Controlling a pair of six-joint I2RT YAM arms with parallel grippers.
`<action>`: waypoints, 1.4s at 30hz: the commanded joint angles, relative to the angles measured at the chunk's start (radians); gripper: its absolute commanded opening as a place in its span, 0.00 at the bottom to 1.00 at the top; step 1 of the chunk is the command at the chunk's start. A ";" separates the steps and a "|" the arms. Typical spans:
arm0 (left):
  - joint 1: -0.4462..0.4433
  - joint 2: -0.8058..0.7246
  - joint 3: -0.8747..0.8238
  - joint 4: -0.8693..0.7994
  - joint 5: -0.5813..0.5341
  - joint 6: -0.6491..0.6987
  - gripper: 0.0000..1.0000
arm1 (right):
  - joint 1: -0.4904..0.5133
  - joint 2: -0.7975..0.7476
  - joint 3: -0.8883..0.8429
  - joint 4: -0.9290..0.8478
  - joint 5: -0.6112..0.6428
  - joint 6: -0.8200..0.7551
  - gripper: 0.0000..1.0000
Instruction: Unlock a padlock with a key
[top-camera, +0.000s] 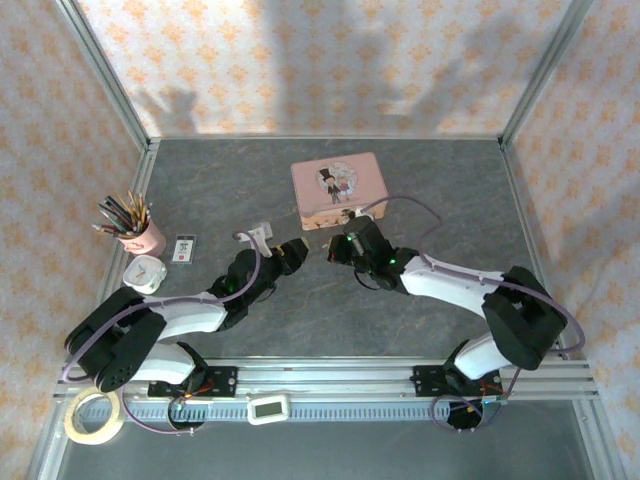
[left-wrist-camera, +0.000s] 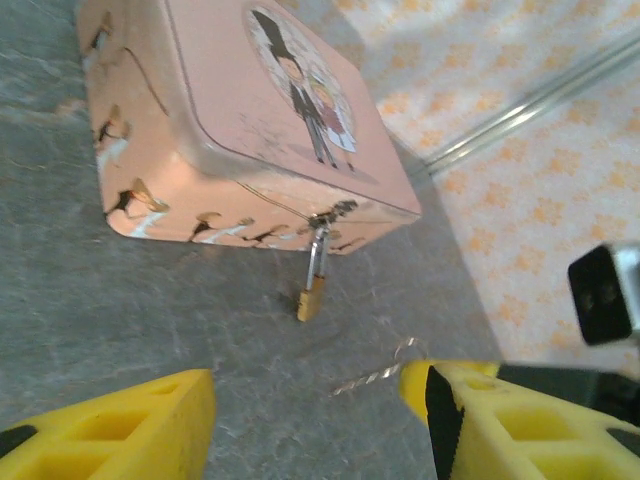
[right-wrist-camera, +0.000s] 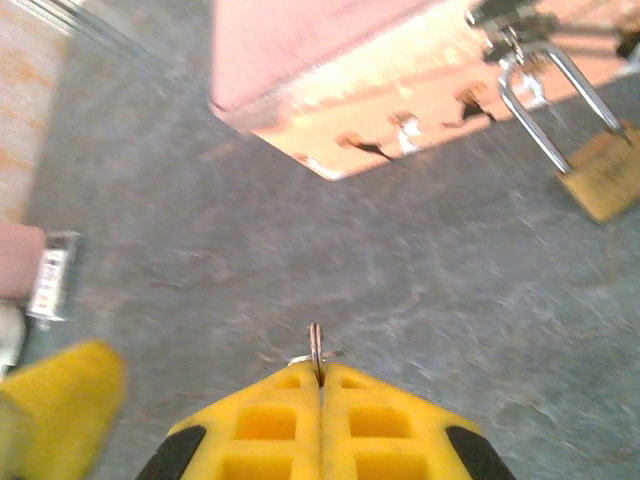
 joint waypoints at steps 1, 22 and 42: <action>-0.005 0.034 0.018 0.111 0.017 -0.025 0.58 | -0.005 -0.027 -0.041 0.104 -0.025 0.046 0.00; -0.025 0.335 0.079 0.619 0.040 -0.918 0.76 | -0.015 -0.016 -0.051 0.313 -0.230 -0.012 0.00; -0.023 0.389 0.067 0.673 0.050 -0.969 0.67 | -0.015 -0.061 -0.086 0.286 -0.219 -0.026 0.00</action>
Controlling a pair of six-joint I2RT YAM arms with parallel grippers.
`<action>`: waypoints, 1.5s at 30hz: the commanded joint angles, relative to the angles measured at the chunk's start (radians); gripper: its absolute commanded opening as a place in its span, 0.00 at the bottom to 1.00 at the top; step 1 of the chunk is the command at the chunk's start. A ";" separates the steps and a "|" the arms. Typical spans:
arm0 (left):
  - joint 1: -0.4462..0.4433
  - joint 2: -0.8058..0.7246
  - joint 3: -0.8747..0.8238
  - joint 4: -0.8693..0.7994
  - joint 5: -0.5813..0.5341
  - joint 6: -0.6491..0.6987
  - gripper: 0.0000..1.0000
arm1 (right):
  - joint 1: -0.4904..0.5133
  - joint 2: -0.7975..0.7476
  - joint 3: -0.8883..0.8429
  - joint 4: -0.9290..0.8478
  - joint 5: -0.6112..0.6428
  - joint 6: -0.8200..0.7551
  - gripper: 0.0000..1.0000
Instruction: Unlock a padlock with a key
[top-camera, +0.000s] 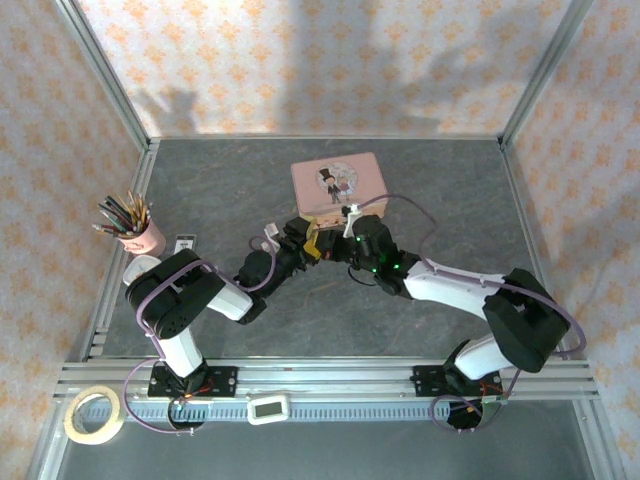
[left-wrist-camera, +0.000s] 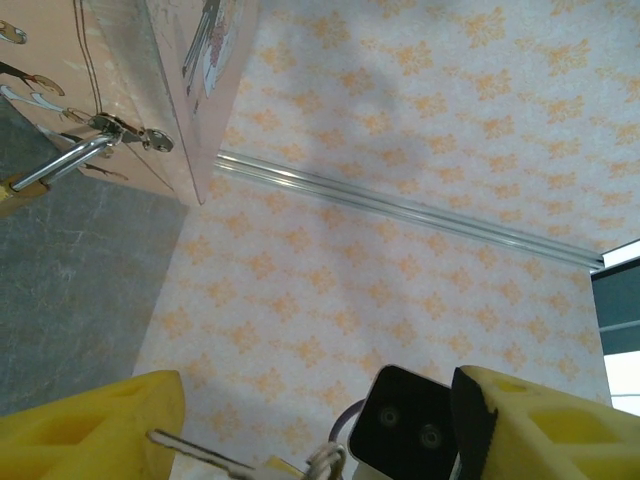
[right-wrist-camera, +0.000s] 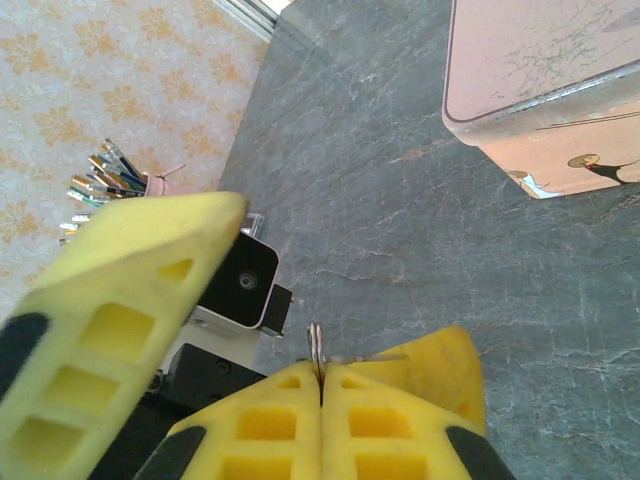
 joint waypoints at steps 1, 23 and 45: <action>0.003 0.016 -0.002 0.066 0.001 -0.020 0.66 | -0.006 -0.045 -0.023 -0.010 0.019 -0.019 0.00; 0.013 0.014 0.027 0.007 0.032 0.028 0.20 | -0.006 -0.092 -0.056 -0.052 0.045 -0.024 0.00; 0.033 -0.235 0.124 -0.389 0.180 0.772 0.00 | -0.140 -0.291 -0.111 -0.006 -0.180 -0.222 0.53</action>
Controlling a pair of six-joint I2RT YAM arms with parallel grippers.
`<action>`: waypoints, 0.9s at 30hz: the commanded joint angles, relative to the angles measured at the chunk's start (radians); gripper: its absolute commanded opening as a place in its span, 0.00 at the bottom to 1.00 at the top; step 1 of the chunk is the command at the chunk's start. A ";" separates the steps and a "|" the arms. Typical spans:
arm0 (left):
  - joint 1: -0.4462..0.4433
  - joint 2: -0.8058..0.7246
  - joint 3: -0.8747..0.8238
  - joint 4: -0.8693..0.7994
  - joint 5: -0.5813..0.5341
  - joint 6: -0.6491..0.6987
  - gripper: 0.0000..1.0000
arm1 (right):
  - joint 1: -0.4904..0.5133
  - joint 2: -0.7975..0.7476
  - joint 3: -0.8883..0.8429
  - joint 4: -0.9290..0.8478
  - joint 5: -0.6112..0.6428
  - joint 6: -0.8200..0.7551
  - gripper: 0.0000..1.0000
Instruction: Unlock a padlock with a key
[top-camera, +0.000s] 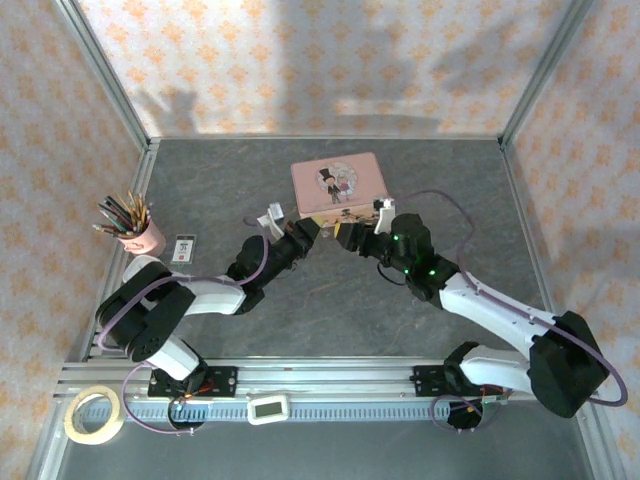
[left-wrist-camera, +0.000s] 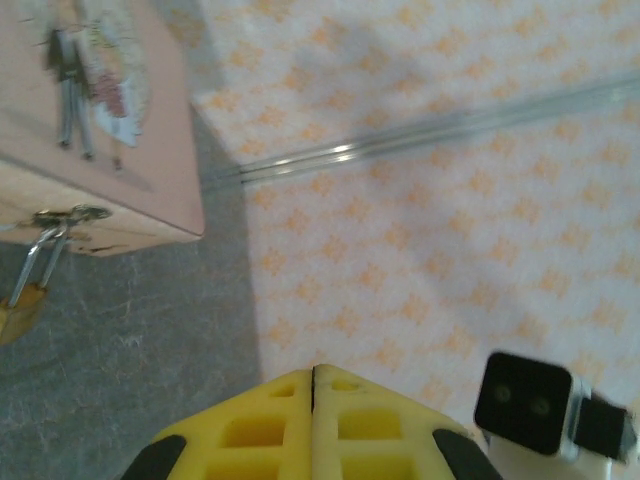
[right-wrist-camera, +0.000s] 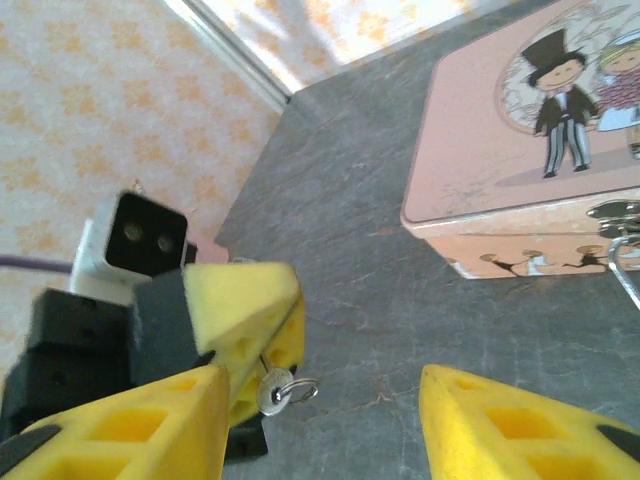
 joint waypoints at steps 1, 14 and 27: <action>0.009 -0.054 0.035 -0.084 0.085 0.239 0.00 | -0.019 -0.008 -0.021 0.098 -0.148 -0.045 0.53; 0.010 -0.146 0.004 -0.021 0.212 0.395 0.00 | -0.061 0.018 -0.101 0.383 -0.430 0.044 0.38; 0.011 -0.096 0.007 0.126 0.291 0.316 0.00 | -0.062 0.071 -0.110 0.414 -0.407 0.044 0.39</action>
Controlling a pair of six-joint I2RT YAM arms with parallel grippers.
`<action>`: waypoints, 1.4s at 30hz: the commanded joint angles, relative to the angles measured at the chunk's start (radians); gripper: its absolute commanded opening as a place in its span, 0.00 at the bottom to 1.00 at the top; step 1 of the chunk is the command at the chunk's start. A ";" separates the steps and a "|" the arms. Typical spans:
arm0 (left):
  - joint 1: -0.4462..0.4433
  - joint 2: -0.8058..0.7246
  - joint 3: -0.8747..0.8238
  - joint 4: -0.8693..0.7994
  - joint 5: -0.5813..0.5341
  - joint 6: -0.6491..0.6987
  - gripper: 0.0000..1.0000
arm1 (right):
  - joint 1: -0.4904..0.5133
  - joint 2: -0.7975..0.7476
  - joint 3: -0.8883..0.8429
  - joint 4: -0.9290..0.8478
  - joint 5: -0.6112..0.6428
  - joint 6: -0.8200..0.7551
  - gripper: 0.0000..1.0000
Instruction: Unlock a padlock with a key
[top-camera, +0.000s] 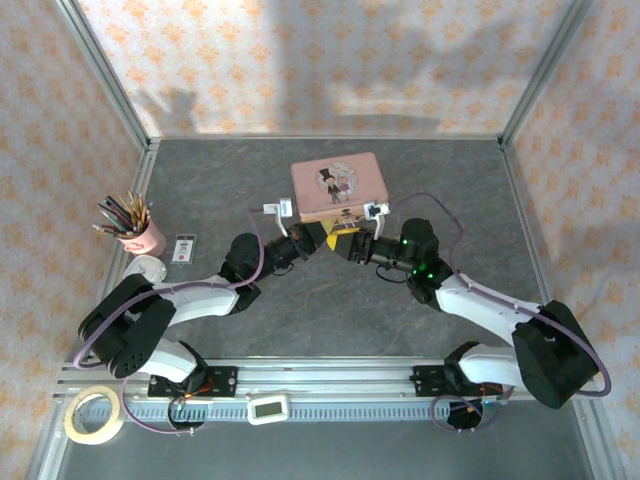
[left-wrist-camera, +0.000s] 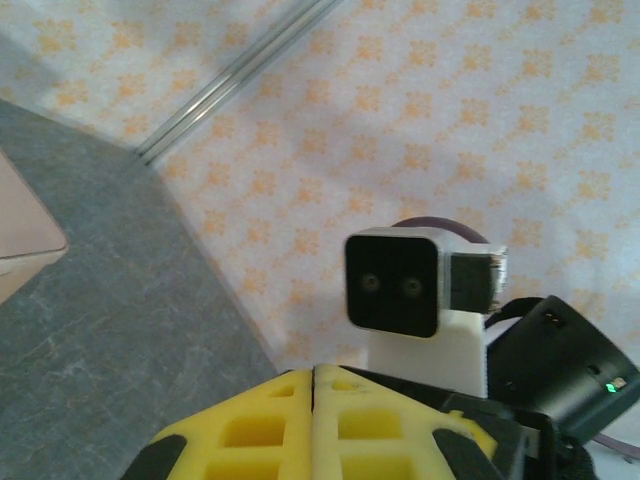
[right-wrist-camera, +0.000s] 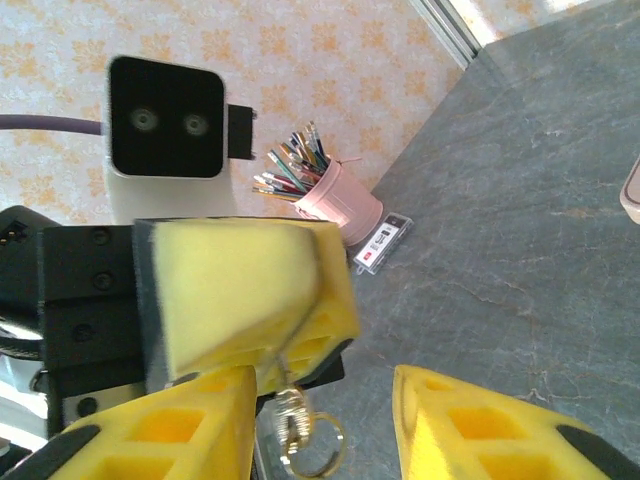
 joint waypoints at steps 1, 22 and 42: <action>0.008 0.005 -0.005 0.097 0.036 -0.020 0.00 | -0.001 0.005 -0.012 0.063 -0.007 0.003 0.36; 0.089 -0.246 -0.033 -0.308 -0.284 -0.090 0.94 | 0.000 -0.051 0.039 -0.126 0.136 -0.225 0.00; 0.036 -0.161 0.026 -0.323 -0.268 -0.276 0.78 | 0.221 -0.083 -0.008 -0.039 0.622 -0.765 0.00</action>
